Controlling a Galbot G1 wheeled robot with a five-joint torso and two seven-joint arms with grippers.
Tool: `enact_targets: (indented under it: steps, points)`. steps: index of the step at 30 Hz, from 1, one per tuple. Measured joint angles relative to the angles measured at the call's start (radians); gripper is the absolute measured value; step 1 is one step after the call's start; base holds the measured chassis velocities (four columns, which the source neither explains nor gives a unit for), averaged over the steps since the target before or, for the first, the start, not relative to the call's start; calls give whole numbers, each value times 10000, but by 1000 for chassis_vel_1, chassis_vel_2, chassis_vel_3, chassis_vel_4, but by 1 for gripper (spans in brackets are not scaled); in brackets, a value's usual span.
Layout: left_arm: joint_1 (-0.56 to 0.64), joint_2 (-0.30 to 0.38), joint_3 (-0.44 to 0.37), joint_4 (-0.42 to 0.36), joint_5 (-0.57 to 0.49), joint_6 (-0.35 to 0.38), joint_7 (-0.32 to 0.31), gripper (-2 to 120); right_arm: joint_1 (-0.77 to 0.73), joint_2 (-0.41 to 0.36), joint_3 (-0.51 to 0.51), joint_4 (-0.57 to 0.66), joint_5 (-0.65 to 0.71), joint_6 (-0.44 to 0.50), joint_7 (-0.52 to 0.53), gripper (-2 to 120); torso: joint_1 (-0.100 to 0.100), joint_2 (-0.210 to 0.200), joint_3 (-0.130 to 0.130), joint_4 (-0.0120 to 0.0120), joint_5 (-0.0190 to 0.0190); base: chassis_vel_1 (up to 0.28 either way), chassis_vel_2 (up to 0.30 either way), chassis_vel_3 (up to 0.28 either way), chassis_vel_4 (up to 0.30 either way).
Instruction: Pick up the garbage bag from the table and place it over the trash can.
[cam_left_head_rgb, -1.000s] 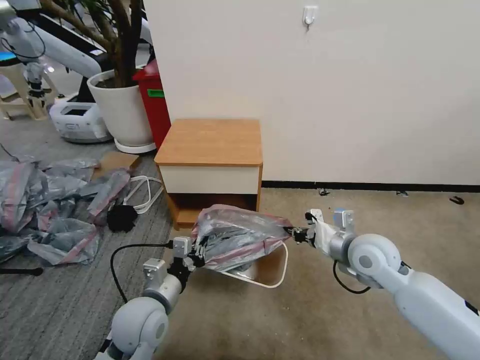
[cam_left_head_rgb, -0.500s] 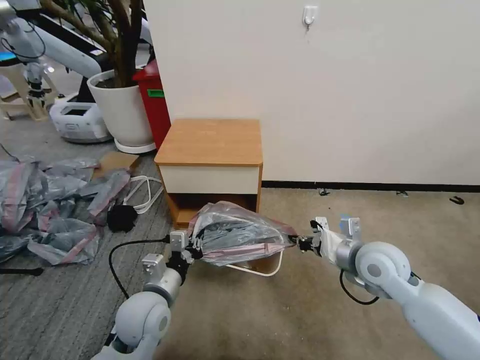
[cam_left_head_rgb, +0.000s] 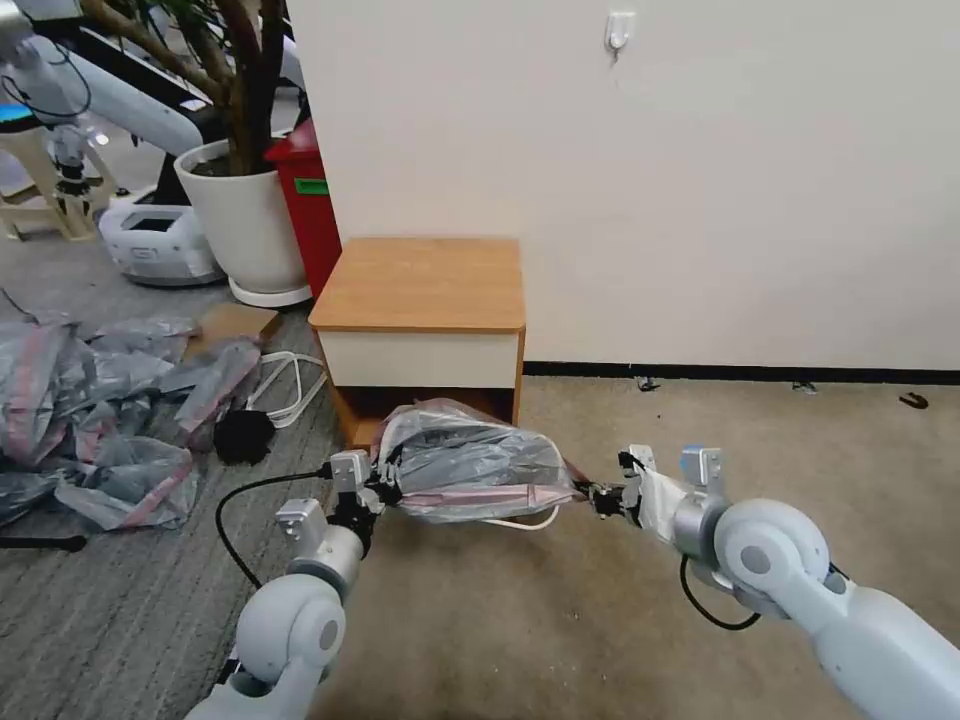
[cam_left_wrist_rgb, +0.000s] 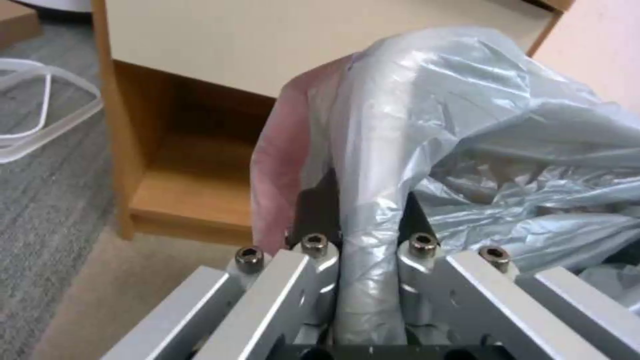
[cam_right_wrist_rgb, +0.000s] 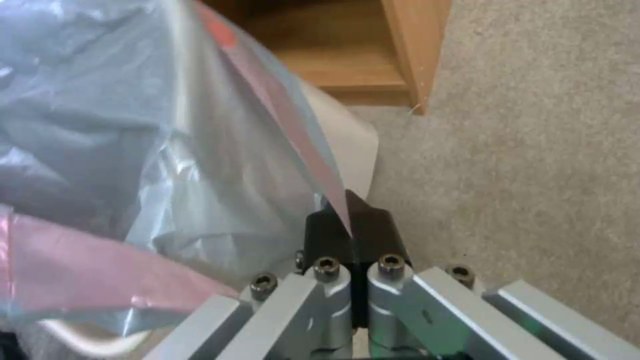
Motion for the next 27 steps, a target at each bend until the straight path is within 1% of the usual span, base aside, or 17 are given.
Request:
enact_targets:
  steps: [7, 14, 15, 16, 18, 27]
  points:
    - [-124, -102, 64, 16, -99, -69, -291, 5, -288, 24, 77, 370, -150, -20, 32, 0, 0, 0, 0, 0, 0, 0, 0, 0, 0]
    - [-188, -112, 91, 16, -329, -70, -571, 5, -440, 31, 60, 452, -351, 40, 37, 0, 0, 0, 0, 0, 0, 0, 0, 0, 0]
    - [-190, -103, 118, -74, -879, -46, -884, 5, -476, 28, -48, 423, -677, 170, 6, 0, 0, 0, 0, 0, -1, 0, 0, 0, 0]
    - [-190, -103, 118, -74, -879, -46, -884, 5, -476, 28, -48, 423, -677, 170, 6, 0, 0, 0, 0, 0, -1, 0, 0, 0, 0]
    - [-191, -73, 116, -219, -1320, 66, -1125, 5, -462, 25, -152, 318, -973, 298, -53, 0, 0, 0, 0, 0, 1, 0, 0, 0, 0]
    - [-207, 10, 92, -399, -1915, 206, -1473, 5, -374, 26, -542, -67, -2047, 749, -276, 0, -1, 0, 0, 0, 0, 0, 0, 0, 0]
